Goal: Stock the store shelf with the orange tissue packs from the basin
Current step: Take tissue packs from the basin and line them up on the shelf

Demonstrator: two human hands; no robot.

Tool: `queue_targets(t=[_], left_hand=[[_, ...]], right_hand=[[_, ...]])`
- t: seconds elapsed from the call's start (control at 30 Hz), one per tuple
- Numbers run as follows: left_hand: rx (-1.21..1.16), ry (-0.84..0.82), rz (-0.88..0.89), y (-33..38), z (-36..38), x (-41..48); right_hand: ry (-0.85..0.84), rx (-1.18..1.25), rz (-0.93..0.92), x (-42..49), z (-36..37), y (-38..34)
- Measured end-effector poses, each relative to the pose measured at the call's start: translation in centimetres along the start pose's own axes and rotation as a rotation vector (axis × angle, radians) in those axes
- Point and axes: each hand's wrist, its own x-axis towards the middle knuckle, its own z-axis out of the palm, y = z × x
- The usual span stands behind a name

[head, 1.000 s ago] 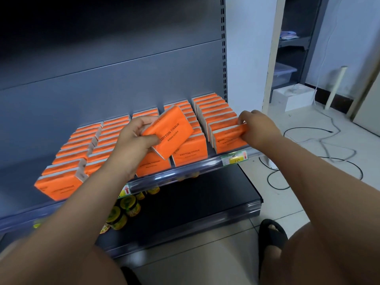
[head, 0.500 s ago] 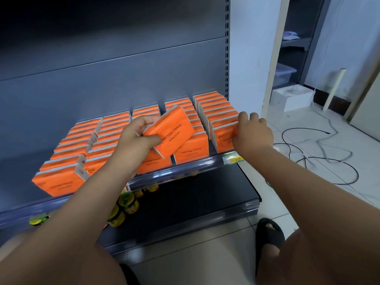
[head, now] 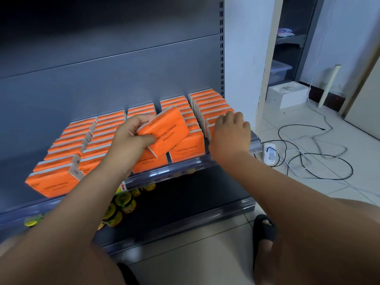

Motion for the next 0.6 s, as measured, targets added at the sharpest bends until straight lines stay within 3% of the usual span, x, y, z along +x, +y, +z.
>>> queue_targets(t=[0.1,0.17,0.33,0.47,0.6], left_hand=[[0.010,-0.011,0.009,0.0,0.1,0.1],[0.016,-0.017,0.020,-0.1,0.1,0.2],[-0.006,0.055,0.020,-0.8,-0.8,0.7],[-0.064,0.092,-0.019,-1.5,-2.4,1.3],[-0.123,0.244,-0.008,-2.0,-3.8,1.7]], right_hand=[[0.212,0.232,-0.203,-0.7,-0.8,-1.5],[0.252,0.493,-0.331,-1.3,-1.1,-2.7],[0.029,1.096,-0.260,-2.3,-1.6,-5.7],[-0.117,1.267,-0.193,-2.0,-2.5,-7.2],[-0.117,1.326,-0.139,-1.8,-3.4,-9.4]])
